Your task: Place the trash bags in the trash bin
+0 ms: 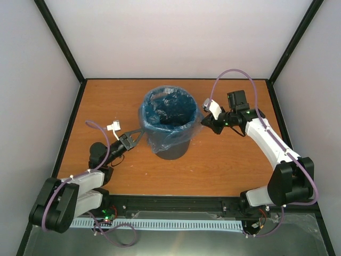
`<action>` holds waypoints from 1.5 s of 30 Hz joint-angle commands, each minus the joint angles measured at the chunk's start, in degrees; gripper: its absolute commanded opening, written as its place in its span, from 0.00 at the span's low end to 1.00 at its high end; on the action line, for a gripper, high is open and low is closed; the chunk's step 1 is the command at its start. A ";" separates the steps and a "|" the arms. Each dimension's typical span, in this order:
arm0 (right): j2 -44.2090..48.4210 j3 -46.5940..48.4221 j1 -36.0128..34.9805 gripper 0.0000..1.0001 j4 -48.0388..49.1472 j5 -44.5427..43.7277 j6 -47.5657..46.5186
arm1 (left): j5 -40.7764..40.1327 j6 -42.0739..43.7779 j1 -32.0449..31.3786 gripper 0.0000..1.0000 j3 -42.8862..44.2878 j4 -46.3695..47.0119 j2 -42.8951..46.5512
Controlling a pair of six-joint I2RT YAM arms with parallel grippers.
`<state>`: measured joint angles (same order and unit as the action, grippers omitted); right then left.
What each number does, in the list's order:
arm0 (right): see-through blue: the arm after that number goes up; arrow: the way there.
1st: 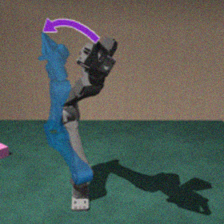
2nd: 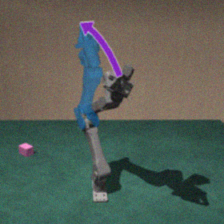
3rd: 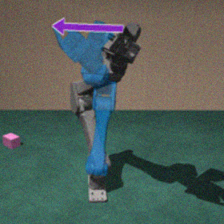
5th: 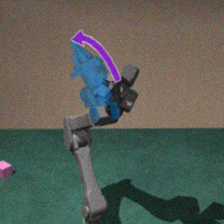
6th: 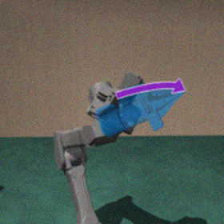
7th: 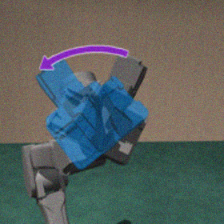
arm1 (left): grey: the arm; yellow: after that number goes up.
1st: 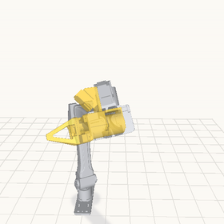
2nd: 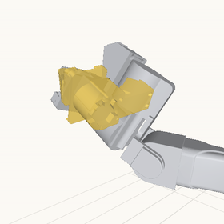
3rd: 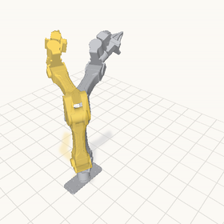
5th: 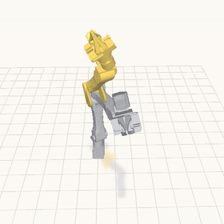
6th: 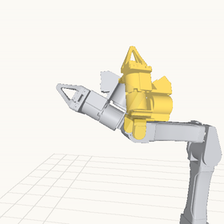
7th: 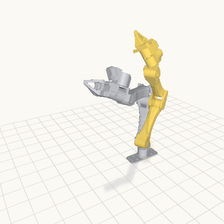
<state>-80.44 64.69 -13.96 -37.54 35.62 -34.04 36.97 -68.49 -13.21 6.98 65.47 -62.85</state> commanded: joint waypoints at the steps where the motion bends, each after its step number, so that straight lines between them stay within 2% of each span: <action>1: 0.02 2.09 -0.04 0.11 -0.48 1.13 0.70 | 3.87 -3.54 0.24 0.30 1.62 14.06 -3.10; 3: -0.06 2.27 -0.02 0.11 -0.43 1.28 0.92 | 4.03 -3.09 0.12 0.20 2.37 12.96 -3.43; 5: 0.04 2.31 -0.03 0.11 -0.43 1.37 1.12 | 3.65 -1.82 0.12 0.14 2.21 11.13 -2.45; 8: 0.11 2.27 -0.04 0.11 -0.34 1.59 1.44 | 1.60 1.88 0.12 0.02 1.39 3.29 2.14; 11: 0.07 2.55 -0.06 0.11 -0.46 1.70 1.52 | -2.56 6.63 0.12 0.01 0.14 -11.12 8.38; 13: -0.10 2.97 -0.10 0.11 -0.74 1.63 1.52 | -3.53 7.63 0.24 0.01 -1.63 -15.31 11.47; 14: -0.06 3.15 -0.09 0.11 -0.99 1.57 1.48 | -3.05 7.48 0.29 0.08 -2.77 -15.72 12.51; 16: 0.00 3.62 -0.15 0.11 -1.41 1.45 1.45 | -1.86 6.67 0.37 0.46 -4.40 -17.51 14.28; 17: -0.05 3.90 -0.18 0.11 -1.52 1.39 1.44 | -1.10 5.92 0.39 0.62 -5.28 -17.43 14.98; 18: -0.04 4.21 -0.19 0.11 -1.68 1.31 1.43 | -0.05 4.79 0.39 0.71 -6.30 -16.16 15.30; 20: 0.08 4.55 -0.33 0.11 -2.00 1.30 1.44 | 2.18 2.61 0.38 0.77 -8.01 -11.45 14.77; 25: 0.03 4.57 -0.61 0.12 -1.76 1.12 1.93 | 7.41 -1.88 0.29 0.76 -7.52 2.58 8.61; 31: 0.47 4.48 -1.20 0.12 -1.79 0.91 2.53 | 9.01 -7.14 0.07 0.71 -6.46 13.06 -0.89; 34: 0.76 4.80 -1.41 0.12 -1.83 0.62 2.67 | 9.65 -8.22 -0.24 0.70 -5.49 16.18 -4.28; 39: 0.39 5.34 -1.63 0.12 -2.07 0.36 2.73 | 10.12 -9.50 -1.55 0.59 -1.90 21.27 -7.85; 45: 0.22 5.38 -2.02 0.12 -1.69 0.34 3.00 | 8.89 -8.88 -3.19 0.51 3.02 22.03 -10.55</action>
<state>-80.53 68.58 -15.27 -39.33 36.18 -31.73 46.48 -77.69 -15.29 6.22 80.29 -71.85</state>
